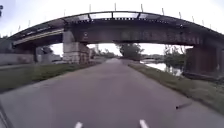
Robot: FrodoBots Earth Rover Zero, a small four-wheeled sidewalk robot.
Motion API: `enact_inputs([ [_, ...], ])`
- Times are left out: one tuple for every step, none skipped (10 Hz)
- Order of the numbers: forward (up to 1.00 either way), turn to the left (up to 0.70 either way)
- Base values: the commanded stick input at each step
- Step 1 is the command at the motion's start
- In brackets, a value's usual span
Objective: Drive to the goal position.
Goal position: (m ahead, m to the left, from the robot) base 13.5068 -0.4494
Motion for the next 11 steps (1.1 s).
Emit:
enact_inputs([
  [1.0,0.0],
  [1.0,0.0],
  [1.0,0.0],
  [1.0,0.0],
  [1.0,0.0],
  [1.0,0.0],
  [1.0,0.0],
  [1.0,0.0],
  [1.0,0.0],
  [1.0,0.0],
  [1.0,0.0],
])
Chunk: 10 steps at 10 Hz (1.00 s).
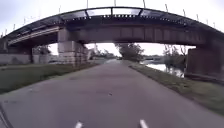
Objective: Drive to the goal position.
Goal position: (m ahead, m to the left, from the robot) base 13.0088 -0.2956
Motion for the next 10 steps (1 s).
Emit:
enact_inputs([
  [1.0,0.0],
  [1.0,0.0],
  [1.0,0.0],
  [1.0,0.0],
  [1.0,0.0],
  [1.0,0.0],
  [1.0,0.0],
  [1.0,0.03],
  [1.0,0.36],
  [1.0,0.4],
])
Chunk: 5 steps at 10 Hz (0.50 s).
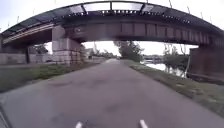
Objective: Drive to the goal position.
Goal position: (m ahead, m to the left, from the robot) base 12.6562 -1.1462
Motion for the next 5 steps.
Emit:
enact_inputs([
  [1.0,0.4],
  [1.0,0.4],
  [1.0,0.4],
  [1.0,0.26],
  [1.0,0.0],
])
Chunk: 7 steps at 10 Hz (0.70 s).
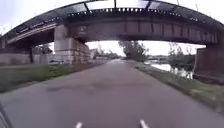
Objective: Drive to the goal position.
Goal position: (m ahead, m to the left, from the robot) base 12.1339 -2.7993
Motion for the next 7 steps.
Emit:
enact_inputs([
  [1.0,0.0],
  [1.0,0.0],
  [1.0,0.0],
  [1.0,0.0],
  [1.0,0.0],
  [1.0,0.0],
  [1.0,0.0],
])
